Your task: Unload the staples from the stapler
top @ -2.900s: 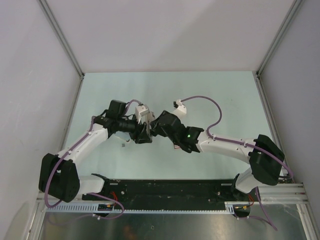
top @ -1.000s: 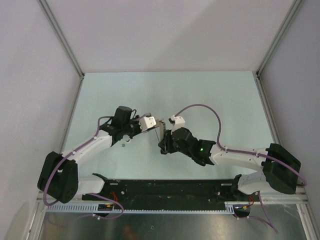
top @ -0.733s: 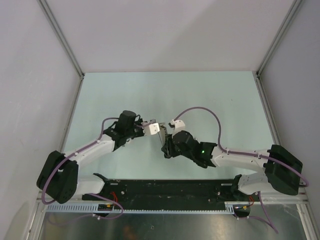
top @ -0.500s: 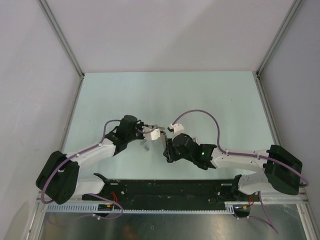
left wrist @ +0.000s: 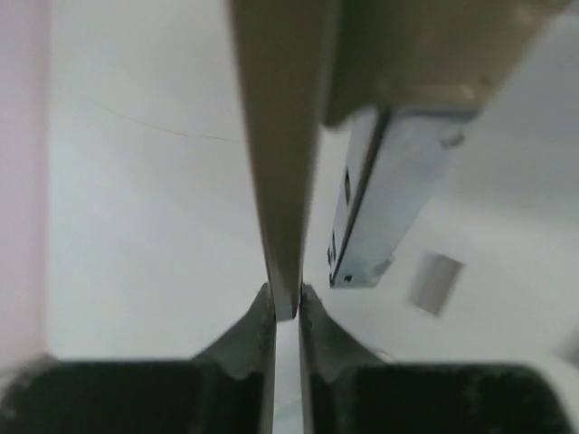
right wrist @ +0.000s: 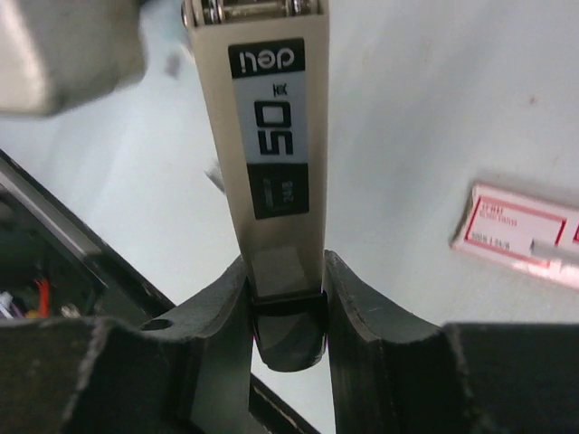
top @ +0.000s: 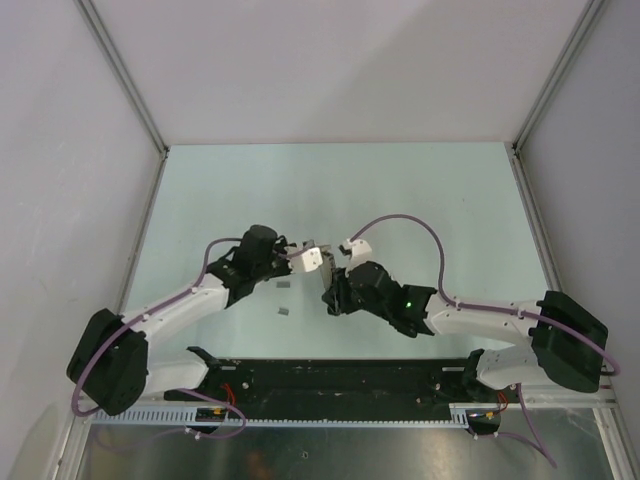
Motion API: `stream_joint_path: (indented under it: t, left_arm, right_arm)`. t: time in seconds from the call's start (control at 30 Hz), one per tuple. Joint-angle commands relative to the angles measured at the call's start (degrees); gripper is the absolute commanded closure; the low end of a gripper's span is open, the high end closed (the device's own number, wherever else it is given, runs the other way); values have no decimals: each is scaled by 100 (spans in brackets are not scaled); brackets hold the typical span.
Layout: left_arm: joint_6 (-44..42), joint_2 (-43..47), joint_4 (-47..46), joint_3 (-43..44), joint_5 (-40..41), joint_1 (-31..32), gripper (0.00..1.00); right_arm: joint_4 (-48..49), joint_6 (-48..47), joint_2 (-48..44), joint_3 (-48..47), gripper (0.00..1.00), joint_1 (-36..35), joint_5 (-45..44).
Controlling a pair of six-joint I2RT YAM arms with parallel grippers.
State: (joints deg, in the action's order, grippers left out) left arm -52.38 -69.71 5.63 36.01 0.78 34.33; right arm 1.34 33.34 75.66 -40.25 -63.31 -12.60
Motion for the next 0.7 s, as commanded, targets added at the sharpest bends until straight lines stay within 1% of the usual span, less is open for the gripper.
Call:
stream_joint_path:
  t: [0.0, 0.1, 0.2, 0.27, 0.33, 0.4, 0.5, 0.6, 0.67]
  left_arm:
    - [1622, 476, 1016, 789, -1190, 58, 80]
    - [2102, 593, 1509, 884, -1787, 64, 69]
    - [2331, 720, 1710, 875, -2020, 65, 61]
    - [2437, 803, 1770, 882, -2018, 65, 55]
    - [2551, 885, 1791, 954, -1848, 50, 50]
    - [2692, 959, 1797, 1056, -1753, -64, 45]
    - [2958, 1039, 1812, 1244, -1739, -397, 31]
    - [3106, 1117, 1871, 1408, -1774, -712, 27]
    - [3171, 1208, 1951, 1481, -1715, -793, 24]
  right_arm:
    - [963, 380, -113, -399, 100, 402, -479]
    - [1108, 413, 114, -761, 100, 713, -339]
    - [1093, 310, 386, -1151, 100, 857, -267]
    - [1032, 198, 574, -1391, 100, 900, -256]
    - [948, 104, 762, -1585, 100, 935, -266]
    - [877, 26, 976, -1735, 100, 992, -271]
    - [845, -193, 1302, -1875, 100, 1045, -357]
    - [760, -496, 1758, -2151, 100, 1084, -529]
    - [577, -645, 2146, -2474, 100, 1121, -626]
